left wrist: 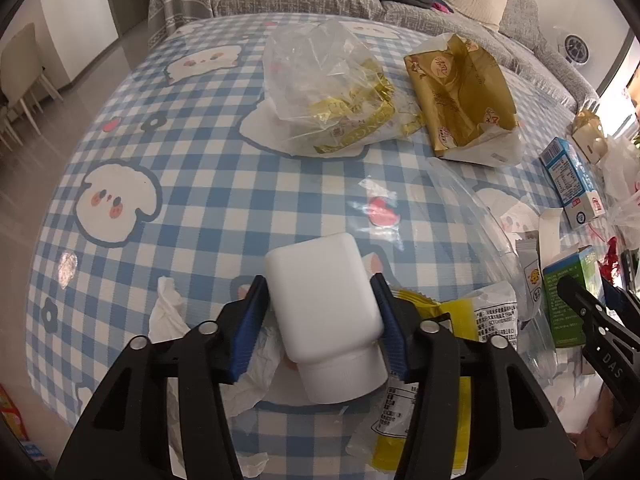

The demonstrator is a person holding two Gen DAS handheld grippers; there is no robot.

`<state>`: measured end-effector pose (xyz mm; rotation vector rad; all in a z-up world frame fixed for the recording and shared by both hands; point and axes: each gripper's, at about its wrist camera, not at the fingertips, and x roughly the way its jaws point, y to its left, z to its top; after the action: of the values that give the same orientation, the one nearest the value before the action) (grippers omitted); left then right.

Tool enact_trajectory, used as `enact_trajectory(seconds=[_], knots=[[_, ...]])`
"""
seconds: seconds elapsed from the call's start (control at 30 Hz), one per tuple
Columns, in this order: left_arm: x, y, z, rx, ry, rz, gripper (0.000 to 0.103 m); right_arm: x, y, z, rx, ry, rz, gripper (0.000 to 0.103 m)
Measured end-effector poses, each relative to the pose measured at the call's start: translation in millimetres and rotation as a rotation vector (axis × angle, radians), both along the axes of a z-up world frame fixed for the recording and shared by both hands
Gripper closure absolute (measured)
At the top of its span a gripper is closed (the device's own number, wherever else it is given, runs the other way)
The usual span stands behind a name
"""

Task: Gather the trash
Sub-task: 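Grasp the white plastic bottle with the left tool while the right tool grasps the green-white medicine box, then carry the bottle and medicine box over the black trash bin with both tools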

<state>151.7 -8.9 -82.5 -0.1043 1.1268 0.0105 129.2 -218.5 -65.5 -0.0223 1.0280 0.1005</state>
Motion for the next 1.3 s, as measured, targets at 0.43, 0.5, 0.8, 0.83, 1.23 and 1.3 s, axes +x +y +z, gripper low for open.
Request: enact_trajectory(seconds=[0.43,0.5,0.8,0.83,1.23,1.3], knots=[[-3.8,2.1,6.1,0.001,-0.008,0.003,0.060,0.9,-0.8,0.4,0.007,-0.003,0.000,0.056],[-4.6,1.7,7.9,0.000,-0.015,0.000,0.060,0.6,-1.4,1.5,0.008,-0.006,-0.001,0.056],[-11.5,0.4,18.7,0.000,-0.040,-0.007,0.060,-5.7,-3.3,13.8,0.009,-0.026,-0.008,0.056],[-13.0,0.4,20.5,0.001,-0.045,-0.008,0.060,-7.3,-3.9,15.6,0.009,-0.030,-0.008,0.056],[-43.4,-2.4,52.1,0.018,-0.099,-0.030,0.060,-37.4,-4.4,44.4,0.003,-0.081,-0.013,0.056],[-50.4,-2.9,56.6,0.018,-0.109,-0.034,0.060,-44.9,-5.2,48.3,0.003,-0.089,-0.013,0.056]])
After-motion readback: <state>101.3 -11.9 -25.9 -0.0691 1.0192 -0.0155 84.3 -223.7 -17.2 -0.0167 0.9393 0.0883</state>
